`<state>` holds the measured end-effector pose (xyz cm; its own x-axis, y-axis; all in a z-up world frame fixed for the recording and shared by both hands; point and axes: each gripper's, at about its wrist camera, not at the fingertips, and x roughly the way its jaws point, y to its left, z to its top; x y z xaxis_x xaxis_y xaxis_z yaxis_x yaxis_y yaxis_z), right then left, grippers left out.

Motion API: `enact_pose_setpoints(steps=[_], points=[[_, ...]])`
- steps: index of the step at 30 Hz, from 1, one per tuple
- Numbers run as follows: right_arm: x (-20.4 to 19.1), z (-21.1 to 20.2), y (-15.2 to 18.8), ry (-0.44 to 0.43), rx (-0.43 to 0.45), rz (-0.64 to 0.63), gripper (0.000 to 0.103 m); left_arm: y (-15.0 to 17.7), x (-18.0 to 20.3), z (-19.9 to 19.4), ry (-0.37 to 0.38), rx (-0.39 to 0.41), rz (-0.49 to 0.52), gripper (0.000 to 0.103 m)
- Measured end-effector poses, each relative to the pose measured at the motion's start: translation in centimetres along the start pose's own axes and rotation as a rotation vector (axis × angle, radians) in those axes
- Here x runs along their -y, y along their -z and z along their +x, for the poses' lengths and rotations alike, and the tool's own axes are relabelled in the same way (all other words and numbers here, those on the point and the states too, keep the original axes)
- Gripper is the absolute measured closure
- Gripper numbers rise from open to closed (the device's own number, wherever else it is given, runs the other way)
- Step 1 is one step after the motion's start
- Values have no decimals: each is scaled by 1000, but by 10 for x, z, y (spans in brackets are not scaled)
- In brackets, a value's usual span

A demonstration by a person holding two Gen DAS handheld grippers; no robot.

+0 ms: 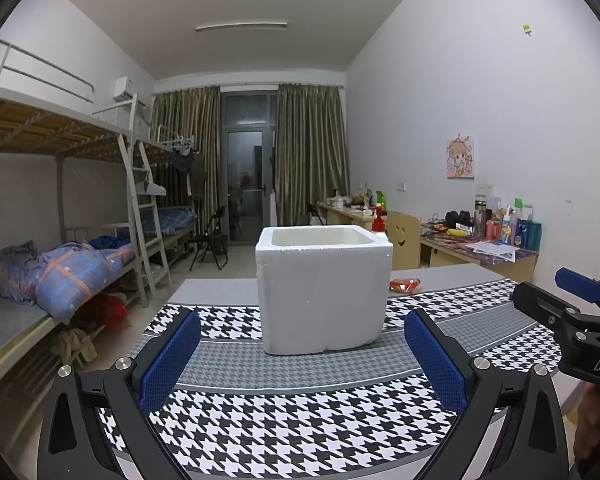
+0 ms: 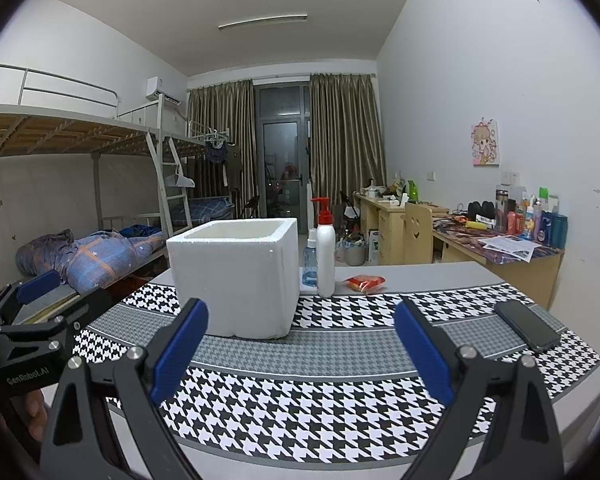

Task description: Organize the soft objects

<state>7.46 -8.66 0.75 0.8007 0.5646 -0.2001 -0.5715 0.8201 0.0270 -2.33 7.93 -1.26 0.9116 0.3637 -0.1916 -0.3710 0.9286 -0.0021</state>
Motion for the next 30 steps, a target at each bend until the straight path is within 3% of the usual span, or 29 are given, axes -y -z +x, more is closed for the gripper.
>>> enact_pose_setpoints(steps=[30], points=[[5,5,7,-7,-30,9,6,4,11,2,30,-32,9,1]])
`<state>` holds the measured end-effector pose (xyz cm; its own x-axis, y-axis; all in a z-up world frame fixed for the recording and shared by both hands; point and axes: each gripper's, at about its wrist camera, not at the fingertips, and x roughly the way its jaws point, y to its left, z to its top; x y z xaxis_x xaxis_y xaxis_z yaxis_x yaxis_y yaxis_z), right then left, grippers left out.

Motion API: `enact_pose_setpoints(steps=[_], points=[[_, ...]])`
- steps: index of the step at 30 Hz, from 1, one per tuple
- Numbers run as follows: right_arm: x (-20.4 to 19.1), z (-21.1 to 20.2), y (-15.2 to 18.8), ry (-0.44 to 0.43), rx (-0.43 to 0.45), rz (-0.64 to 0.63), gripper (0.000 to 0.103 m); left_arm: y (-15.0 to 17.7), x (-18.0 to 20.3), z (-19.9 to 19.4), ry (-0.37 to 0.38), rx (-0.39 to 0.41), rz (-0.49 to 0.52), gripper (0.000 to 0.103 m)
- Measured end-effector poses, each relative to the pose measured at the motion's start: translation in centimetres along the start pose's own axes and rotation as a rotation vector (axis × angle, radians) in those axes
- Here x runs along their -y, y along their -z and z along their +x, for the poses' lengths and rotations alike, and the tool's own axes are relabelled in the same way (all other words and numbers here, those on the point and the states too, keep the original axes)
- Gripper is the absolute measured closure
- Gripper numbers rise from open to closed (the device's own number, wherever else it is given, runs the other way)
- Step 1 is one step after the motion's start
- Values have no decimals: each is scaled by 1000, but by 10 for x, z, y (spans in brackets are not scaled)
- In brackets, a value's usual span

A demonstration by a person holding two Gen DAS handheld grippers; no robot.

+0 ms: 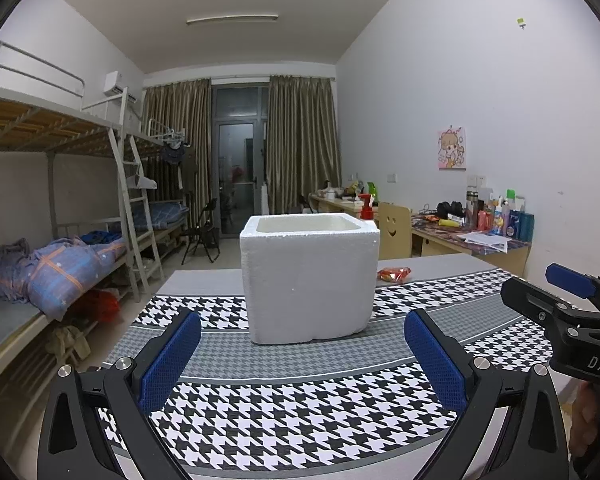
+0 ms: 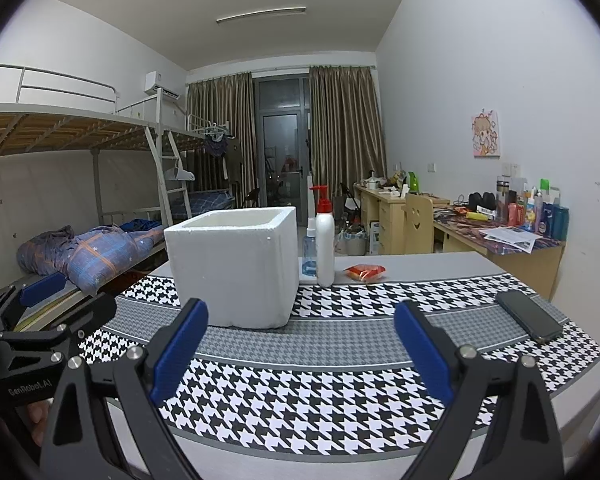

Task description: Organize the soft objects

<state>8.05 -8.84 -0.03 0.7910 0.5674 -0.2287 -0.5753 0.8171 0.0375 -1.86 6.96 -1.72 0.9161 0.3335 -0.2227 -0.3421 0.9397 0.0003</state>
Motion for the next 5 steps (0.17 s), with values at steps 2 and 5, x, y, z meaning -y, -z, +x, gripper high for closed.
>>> enact_pose_setpoints(steps=[2,5], points=[[0,0,0,0,2,-2,6,0,0,1,-1,-1,0,1],[0,0,2,0,2,-2,6,0,0,1,4,-3,-5,1]])
